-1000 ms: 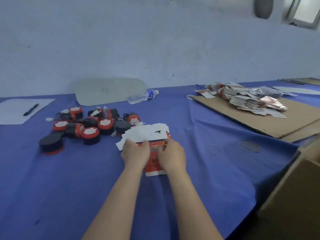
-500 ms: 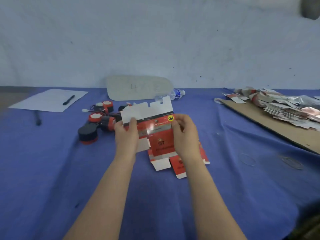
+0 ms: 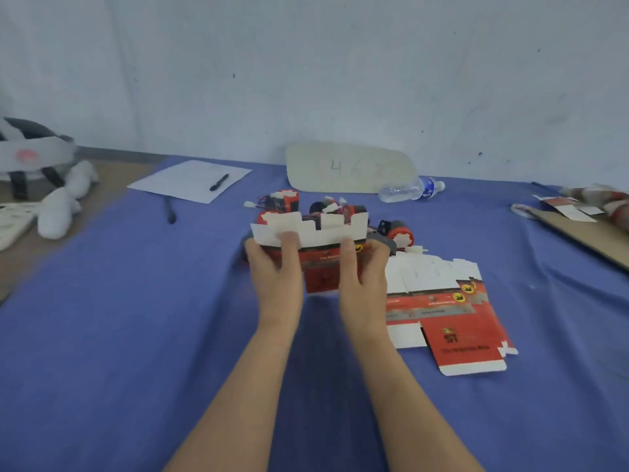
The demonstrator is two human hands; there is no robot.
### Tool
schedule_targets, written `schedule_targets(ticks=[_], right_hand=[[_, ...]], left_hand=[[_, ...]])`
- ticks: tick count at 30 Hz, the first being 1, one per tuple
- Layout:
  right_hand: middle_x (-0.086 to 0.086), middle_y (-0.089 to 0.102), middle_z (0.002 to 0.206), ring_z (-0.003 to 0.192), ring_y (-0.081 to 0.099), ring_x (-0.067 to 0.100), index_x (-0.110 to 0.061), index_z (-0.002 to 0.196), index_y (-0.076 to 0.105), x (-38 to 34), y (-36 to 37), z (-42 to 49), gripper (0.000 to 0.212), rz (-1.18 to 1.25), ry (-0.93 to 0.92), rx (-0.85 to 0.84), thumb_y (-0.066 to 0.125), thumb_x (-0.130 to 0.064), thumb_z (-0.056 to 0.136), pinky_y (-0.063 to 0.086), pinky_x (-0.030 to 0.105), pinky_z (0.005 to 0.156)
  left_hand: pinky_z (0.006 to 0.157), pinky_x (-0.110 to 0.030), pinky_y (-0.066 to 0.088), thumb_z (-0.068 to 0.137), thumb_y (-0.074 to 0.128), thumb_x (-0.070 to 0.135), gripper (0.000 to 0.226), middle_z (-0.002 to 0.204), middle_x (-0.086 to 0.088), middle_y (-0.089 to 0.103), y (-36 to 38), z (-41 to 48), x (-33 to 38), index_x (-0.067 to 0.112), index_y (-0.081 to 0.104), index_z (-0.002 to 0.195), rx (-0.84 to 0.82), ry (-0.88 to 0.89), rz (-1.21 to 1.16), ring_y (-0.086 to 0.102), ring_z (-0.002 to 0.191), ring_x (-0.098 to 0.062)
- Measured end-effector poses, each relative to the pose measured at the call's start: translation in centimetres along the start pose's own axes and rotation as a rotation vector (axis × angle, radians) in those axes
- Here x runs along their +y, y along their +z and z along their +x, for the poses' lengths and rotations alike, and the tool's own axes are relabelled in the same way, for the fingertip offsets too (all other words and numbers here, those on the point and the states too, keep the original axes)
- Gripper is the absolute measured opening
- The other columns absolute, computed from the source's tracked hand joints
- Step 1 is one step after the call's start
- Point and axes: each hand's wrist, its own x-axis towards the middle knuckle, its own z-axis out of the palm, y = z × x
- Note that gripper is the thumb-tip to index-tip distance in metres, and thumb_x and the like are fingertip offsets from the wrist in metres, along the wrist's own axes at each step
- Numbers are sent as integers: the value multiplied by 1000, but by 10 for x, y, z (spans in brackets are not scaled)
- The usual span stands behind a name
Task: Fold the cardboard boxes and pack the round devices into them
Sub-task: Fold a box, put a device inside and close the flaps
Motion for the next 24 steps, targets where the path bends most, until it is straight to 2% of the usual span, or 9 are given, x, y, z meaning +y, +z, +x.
schedule_targets(ticks=[3, 6, 8, 10, 14, 17, 19, 21, 24], right_hand=[[-19, 64, 92, 84, 61, -10, -34, 103, 50, 4, -5, 0, 22, 51, 55, 45, 43, -53, 93, 47, 14, 70], [-23, 63, 104, 97, 59, -8, -38, 118, 54, 3, -9, 2, 28, 21, 80, -11, 43, -50, 96, 49, 14, 78], [-22, 63, 107, 99, 61, -7, -44, 112, 55, 1, -14, 5, 19, 43, 109, -49, 49, -47, 94, 49, 10, 76], [-26, 62, 105, 95, 60, -13, -46, 107, 54, -1, -18, 6, 14, 43, 124, -88, 52, -44, 93, 45, 1, 68], [-33, 61, 98, 96, 58, -15, -48, 110, 53, -4, -17, 4, 21, 131, 208, -87, 38, -54, 96, 45, 0, 64], [-42, 60, 77, 77, 54, -27, -48, 97, 52, -6, -15, 5, 17, 203, 224, -33, 36, -52, 98, 41, -3, 55], [-41, 57, 86, 79, 51, -30, -45, 109, 52, -7, -12, 3, 21, 207, 202, -42, 35, -51, 99, 39, -5, 57], [-40, 52, 97, 85, 50, -31, -43, 121, 47, -6, -9, 1, 24, 185, 166, -52, 36, -48, 100, 38, -6, 62], [-26, 57, 117, 108, 53, -15, -39, 128, 49, -4, -9, 2, 35, 123, 186, -108, 35, -52, 98, 43, -1, 73]], left_hand=[[97, -30, 43, 80, 46, 39, 33, 122, 6, 48, 4, -8, -1, 31, 42, 112, -148, 44, -46, 46, 118, -12], [96, -24, 43, 81, 44, 36, 42, 135, 4, 46, 4, -11, 0, 37, 42, 123, -239, 22, -135, 44, 125, -13], [102, -25, 41, 92, 43, 33, 45, 141, 0, 45, 3, -9, -2, 27, 40, 137, -236, 8, -160, 42, 131, -15], [107, -31, 39, 89, 42, 40, 60, 143, -3, 43, 3, -8, -3, 18, 34, 144, -222, 5, -132, 42, 132, -17], [86, -14, 47, 82, 54, 64, 70, 134, 0, 50, 5, -12, 1, 19, 37, 134, -213, 54, -76, 52, 120, -11], [79, -15, 48, 87, 45, 58, 38, 125, 1, 55, 6, -13, 2, 32, 41, 113, -191, -1, -72, 56, 115, -14], [82, -21, 48, 90, 43, 61, 29, 118, 4, 58, 8, -15, 4, 36, 45, 104, -218, -26, -90, 58, 112, -14], [80, -23, 51, 82, 37, 66, 46, 112, 9, 65, 11, -21, 4, 35, 54, 110, -284, -55, -174, 63, 105, -9], [74, -18, 53, 77, 38, 75, 55, 105, 13, 71, 10, -28, 8, 36, 59, 110, -332, -22, -230, 67, 99, -5]])
